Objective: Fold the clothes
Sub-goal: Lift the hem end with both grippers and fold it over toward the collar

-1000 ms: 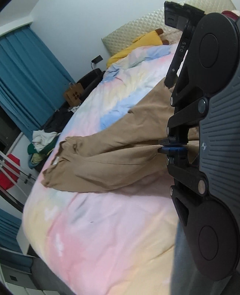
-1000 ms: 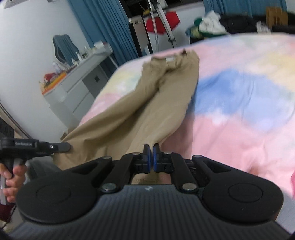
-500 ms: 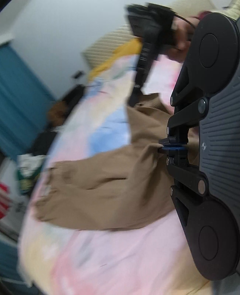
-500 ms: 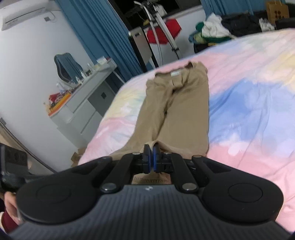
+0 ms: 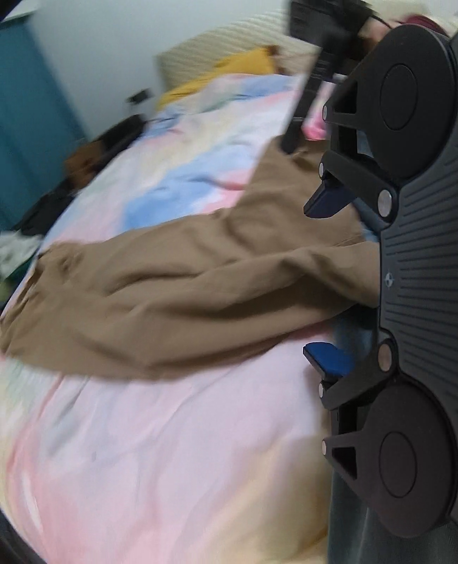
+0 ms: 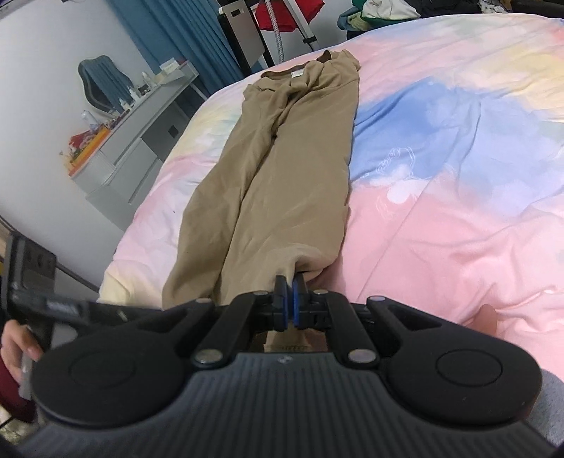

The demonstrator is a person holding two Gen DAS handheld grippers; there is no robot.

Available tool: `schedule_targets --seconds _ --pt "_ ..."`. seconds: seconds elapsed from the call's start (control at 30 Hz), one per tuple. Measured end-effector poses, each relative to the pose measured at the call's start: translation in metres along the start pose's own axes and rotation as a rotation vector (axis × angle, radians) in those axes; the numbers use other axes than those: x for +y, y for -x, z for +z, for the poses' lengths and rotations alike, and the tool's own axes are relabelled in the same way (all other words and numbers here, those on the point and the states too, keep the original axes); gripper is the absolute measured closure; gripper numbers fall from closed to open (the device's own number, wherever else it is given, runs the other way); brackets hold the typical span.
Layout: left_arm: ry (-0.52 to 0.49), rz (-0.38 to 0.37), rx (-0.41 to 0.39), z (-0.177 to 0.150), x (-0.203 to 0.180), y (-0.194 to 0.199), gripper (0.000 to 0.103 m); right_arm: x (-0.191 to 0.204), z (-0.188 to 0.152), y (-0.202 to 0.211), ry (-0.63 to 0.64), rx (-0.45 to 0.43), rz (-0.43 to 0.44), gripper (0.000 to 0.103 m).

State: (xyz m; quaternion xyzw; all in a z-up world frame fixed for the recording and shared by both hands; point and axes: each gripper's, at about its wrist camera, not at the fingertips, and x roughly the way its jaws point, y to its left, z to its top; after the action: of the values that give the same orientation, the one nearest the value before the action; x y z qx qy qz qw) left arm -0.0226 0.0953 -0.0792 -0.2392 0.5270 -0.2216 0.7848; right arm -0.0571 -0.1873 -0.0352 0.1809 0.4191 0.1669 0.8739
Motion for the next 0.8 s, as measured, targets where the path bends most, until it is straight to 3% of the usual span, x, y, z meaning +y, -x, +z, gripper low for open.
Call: schedule_targets --seconds 0.13,0.27,0.3,0.37,0.43,0.53,0.8 --pt "0.111 0.005 0.034 0.007 0.018 -0.021 0.025 -0.002 0.0 -0.002 0.004 -0.006 -0.004 0.097" --pt "0.121 -0.031 0.147 0.014 0.016 -0.059 0.027 -0.002 0.0 -0.004 -0.006 -0.012 -0.013 0.097" --pt "0.108 -0.02 0.174 0.014 0.013 -0.068 0.033 -0.002 0.0 -0.003 -0.011 -0.015 -0.014 0.097" --pt "0.073 0.015 0.218 0.014 0.006 -0.084 0.054 0.0 0.001 -0.001 -0.017 -0.018 -0.012 0.097" --pt "0.031 0.03 0.237 0.014 -0.001 -0.087 0.088 0.001 0.0 0.002 -0.022 -0.021 -0.01 0.097" --pt "-0.038 0.035 0.178 0.022 -0.012 -0.066 0.097 0.001 0.003 0.012 -0.037 -0.039 -0.004 0.097" --pt "-0.17 0.004 -0.093 0.051 -0.047 0.046 0.098 0.016 0.024 0.06 0.011 -0.184 0.035 0.098"
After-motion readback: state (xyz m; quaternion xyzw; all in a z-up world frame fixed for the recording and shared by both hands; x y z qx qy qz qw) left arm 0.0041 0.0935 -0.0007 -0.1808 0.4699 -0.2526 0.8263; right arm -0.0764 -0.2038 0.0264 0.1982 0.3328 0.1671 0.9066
